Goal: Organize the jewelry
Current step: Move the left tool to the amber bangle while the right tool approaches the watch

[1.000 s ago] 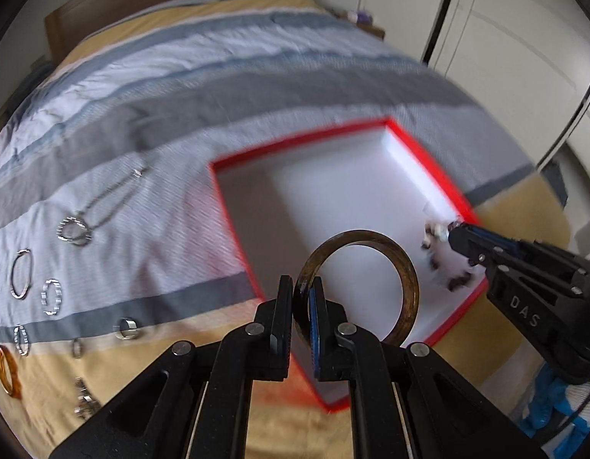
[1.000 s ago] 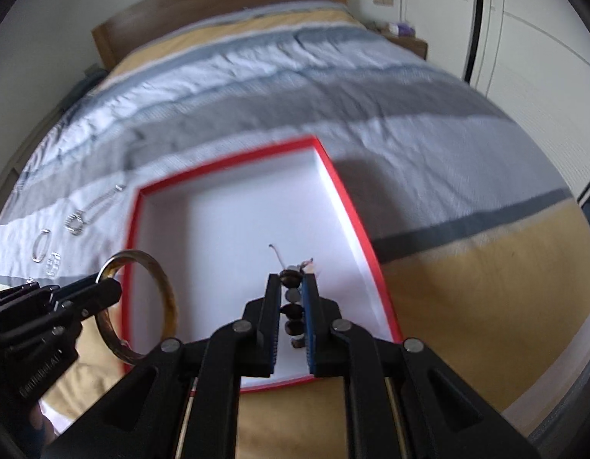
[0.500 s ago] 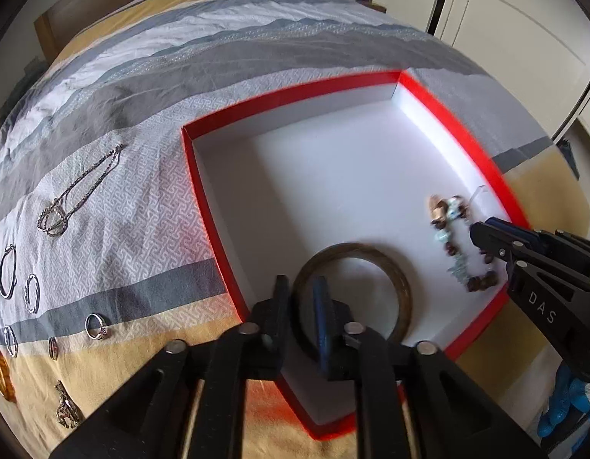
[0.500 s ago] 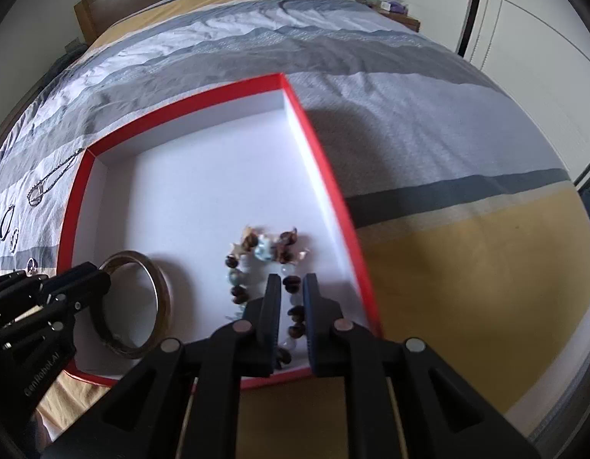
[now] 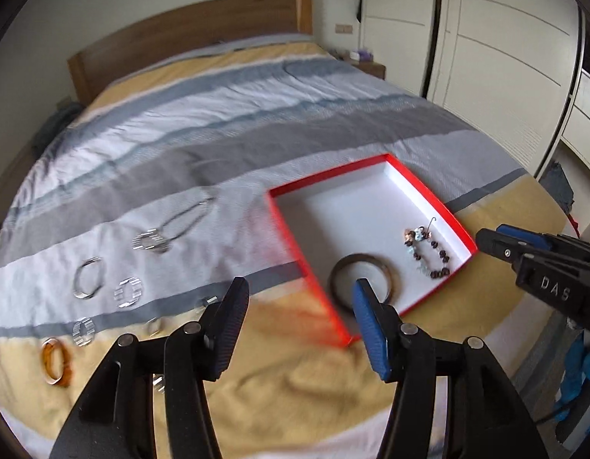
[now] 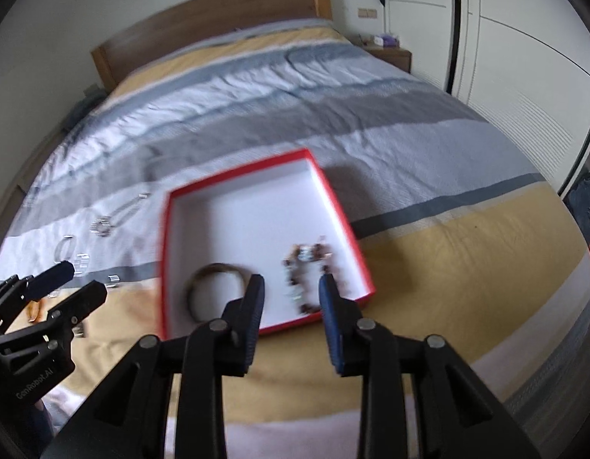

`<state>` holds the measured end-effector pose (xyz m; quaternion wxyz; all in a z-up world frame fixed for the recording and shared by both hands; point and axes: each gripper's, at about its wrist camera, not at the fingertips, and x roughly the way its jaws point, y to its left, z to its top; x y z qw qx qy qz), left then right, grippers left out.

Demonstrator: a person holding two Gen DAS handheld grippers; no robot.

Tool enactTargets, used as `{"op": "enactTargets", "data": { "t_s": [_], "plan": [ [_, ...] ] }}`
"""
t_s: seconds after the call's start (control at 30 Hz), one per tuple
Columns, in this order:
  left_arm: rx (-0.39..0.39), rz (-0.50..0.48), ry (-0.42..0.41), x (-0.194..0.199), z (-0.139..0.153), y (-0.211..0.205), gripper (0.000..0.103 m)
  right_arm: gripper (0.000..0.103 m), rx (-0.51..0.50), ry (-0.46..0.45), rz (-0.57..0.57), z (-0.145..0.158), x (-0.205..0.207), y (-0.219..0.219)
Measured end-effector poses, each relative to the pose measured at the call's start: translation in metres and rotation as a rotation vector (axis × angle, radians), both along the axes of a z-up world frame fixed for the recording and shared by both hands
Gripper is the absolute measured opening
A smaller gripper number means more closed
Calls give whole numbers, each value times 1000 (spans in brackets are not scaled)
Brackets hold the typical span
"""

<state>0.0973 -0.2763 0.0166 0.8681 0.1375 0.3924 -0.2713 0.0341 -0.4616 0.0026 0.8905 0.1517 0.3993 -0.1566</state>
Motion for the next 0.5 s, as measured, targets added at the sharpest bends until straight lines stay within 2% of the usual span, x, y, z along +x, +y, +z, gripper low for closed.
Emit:
{"op": "enactTargets", "data": {
  "t_s": [0.2, 0.5],
  "plan": [
    [10, 82, -63, -32, 26, 70, 60, 31, 7, -63, 85, 32, -22, 63],
    [14, 227, -128, -47, 58, 186, 60, 31, -8, -158, 192, 81, -38, 131]
  ]
}}
